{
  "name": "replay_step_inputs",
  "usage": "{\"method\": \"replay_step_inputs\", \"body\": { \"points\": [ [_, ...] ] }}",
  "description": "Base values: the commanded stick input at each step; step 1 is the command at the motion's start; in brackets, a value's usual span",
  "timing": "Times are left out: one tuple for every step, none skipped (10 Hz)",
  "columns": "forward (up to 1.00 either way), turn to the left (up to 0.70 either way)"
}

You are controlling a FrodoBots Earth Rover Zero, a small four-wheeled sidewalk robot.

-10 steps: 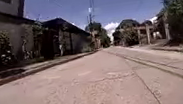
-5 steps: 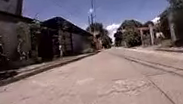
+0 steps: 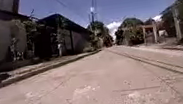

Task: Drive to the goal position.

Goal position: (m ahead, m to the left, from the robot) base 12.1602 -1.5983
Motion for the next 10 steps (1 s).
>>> {"method": "replay_step_inputs", "body": {
  "points": [
    [1.0,0.0],
    [1.0,0.0],
    [1.0,0.0],
    [1.0,-0.04],
    [1.0,-0.22],
    [1.0,-0.27],
    [1.0,-0.27],
    [1.0,-0.27],
    [1.0,-0.27],
    [1.0,-0.11]
  ]
}}
